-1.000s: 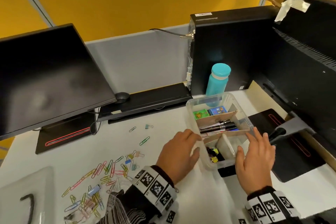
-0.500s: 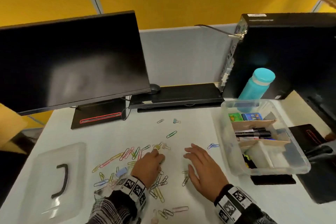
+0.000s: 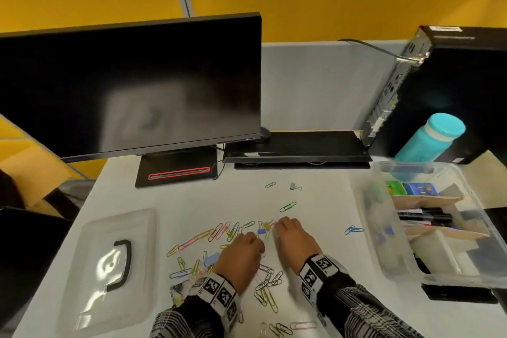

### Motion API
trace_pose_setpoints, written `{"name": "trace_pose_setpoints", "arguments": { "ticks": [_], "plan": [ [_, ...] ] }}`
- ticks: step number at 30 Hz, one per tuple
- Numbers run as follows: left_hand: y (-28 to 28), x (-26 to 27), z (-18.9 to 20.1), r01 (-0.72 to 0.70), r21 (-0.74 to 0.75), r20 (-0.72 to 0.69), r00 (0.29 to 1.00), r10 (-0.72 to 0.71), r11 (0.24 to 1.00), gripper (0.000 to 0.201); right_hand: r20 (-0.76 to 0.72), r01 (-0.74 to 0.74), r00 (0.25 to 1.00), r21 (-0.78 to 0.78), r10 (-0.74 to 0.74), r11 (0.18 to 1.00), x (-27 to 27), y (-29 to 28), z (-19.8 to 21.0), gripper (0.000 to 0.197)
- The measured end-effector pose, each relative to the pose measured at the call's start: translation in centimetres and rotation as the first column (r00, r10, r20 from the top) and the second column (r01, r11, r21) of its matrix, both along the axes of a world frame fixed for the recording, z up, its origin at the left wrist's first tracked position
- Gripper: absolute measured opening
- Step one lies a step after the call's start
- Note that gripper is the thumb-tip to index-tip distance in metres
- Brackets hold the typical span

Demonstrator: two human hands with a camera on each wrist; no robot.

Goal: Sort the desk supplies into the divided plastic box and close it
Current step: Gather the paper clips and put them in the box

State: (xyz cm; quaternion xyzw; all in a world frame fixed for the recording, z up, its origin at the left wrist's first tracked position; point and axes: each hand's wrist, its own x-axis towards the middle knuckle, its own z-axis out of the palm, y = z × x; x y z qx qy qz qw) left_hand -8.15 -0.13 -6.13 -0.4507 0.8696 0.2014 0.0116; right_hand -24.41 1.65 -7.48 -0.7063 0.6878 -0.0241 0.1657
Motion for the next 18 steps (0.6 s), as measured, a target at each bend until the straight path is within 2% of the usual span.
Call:
{"name": "trace_pose_setpoints", "arguments": {
  "ticks": [2,4,6,7,8,9,10,11,12,13,14,15,17,18],
  "plan": [
    [-0.3,0.5,0.4,-0.086,0.067,-0.152,0.984,0.096,0.994,0.023,-0.008,0.000,1.000,-0.024,0.000,1.000,-0.5,-0.1,-0.2,0.042],
    [-0.7,1.0,1.0,-0.177,0.170,-0.313,0.923,0.223,0.969,0.021,0.025,0.014,1.000,-0.058,-0.013,0.998,-1.1,0.1,-0.4,0.036],
    [-1.3,1.1,1.5,-0.243,0.317,-0.414,0.834,0.364,0.917,0.027,0.174,0.108,0.980,-0.079,-0.093,0.991,-1.8,0.3,-0.4,0.028],
    [-1.8,1.0,1.7,-0.262,0.383,-0.426,0.801,0.420,0.886,0.029,0.306,0.216,0.935,-0.085,-0.181,0.973,-2.1,0.5,-0.2,0.023],
    [-2.3,0.9,1.8,-0.279,0.420,-0.424,0.781,0.458,0.864,0.029,0.455,0.346,0.845,-0.061,-0.282,0.936,-2.3,0.6,0.0,0.019],
    [-2.9,0.9,1.8,-0.293,0.436,-0.403,0.782,0.475,0.851,0.027,0.597,0.470,0.708,-0.001,-0.376,0.883,-2.6,0.6,0.3,0.017],
    [-3.4,0.9,1.8,-0.297,0.439,-0.387,0.789,0.477,0.848,0.025,0.709,0.552,0.538,0.112,-0.456,0.826,-2.9,0.5,0.6,0.016],
    [-3.8,0.9,1.7,-0.290,0.443,-0.373,0.801,0.469,0.848,0.024,0.774,0.572,0.371,0.246,-0.514,0.783,-3.0,0.3,0.8,0.014],
    [-4.2,1.0,1.5,-0.276,0.454,-0.369,0.807,0.461,0.847,0.023,0.790,0.549,0.271,0.343,-0.550,0.763,-3.0,0.0,1.0,0.013],
    [-4.4,0.9,1.4,-0.262,0.465,-0.360,0.817,0.450,0.846,0.023,0.775,0.523,0.290,0.362,-0.561,0.771,-3.1,-0.2,1.1,0.014],
    [-4.6,0.9,1.2,-0.249,0.465,-0.354,0.827,0.436,0.850,0.023,0.745,0.500,0.398,0.312,-0.534,0.808,-3.0,-0.5,1.3,0.016],
    [-4.7,0.7,1.2,-0.246,0.461,-0.340,0.838,0.426,0.852,0.025,0.692,0.454,0.551,0.219,-0.466,0.863,-2.9,-0.8,1.3,0.016],
    [-5.0,0.3,1.0,-0.252,0.461,-0.342,0.834,0.432,0.851,0.031,0.535,0.245,0.813,0.047,-0.231,0.968,-2.2,-1.6,1.3,0.016],
    [-5.1,0.2,0.8,-0.262,0.460,-0.344,0.828,0.442,0.849,0.034,0.419,0.105,0.903,-0.004,-0.094,0.994,-1.8,-2.0,1.0,0.018]
  ]
}}
